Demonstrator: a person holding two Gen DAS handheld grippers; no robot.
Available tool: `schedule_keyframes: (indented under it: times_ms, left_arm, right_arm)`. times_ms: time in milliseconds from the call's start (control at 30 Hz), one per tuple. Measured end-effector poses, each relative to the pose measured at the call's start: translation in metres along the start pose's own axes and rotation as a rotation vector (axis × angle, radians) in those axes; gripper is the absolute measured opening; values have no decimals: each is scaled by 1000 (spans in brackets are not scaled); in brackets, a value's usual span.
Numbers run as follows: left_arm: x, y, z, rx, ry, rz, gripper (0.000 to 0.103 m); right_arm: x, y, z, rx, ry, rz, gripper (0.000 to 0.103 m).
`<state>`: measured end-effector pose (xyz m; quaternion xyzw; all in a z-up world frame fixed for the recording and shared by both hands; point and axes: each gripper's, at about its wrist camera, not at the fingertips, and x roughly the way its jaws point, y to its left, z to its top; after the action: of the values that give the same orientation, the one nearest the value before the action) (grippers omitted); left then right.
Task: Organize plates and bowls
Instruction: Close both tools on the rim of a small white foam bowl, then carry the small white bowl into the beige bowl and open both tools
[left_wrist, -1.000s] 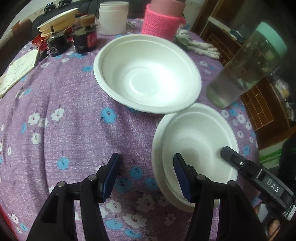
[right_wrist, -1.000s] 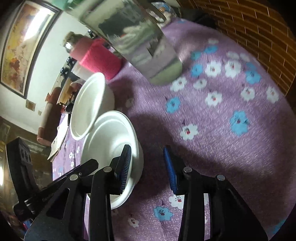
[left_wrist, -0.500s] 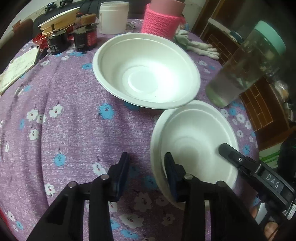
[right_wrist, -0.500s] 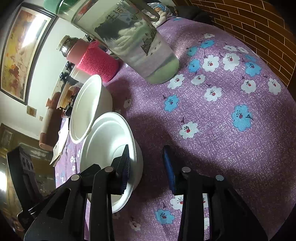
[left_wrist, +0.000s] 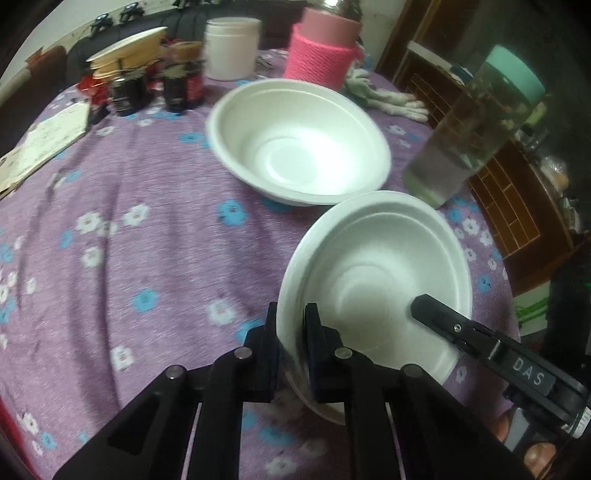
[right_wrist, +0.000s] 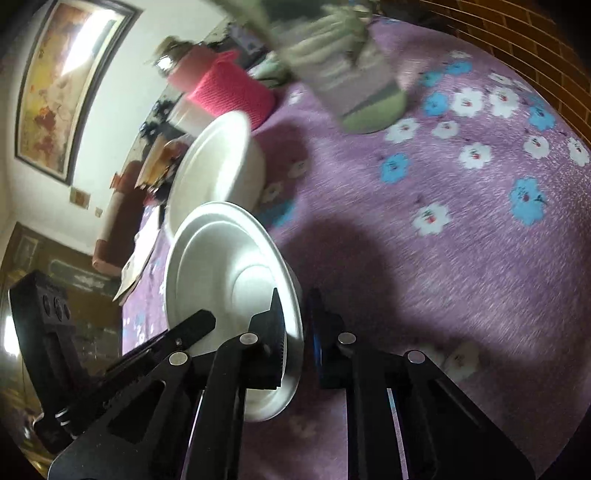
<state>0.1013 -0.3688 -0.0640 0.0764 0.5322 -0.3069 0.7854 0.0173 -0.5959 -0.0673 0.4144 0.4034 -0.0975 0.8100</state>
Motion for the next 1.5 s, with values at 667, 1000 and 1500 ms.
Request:
schedule_keyframes:
  times_ms: [667,1000,1500]
  left_arm:
    - [-196,163,-125,-187,-253,294,11]
    - [-257,259,-189,-344,-283,454,12]
    - [-243,334,-217,-478,-230,478,16]
  right_arm:
    - [40,216,-121,-314,221,254,13]
    - [103,338,-214,-520,385,309,13]
    - [142,393,-274,-720,332,216,16]
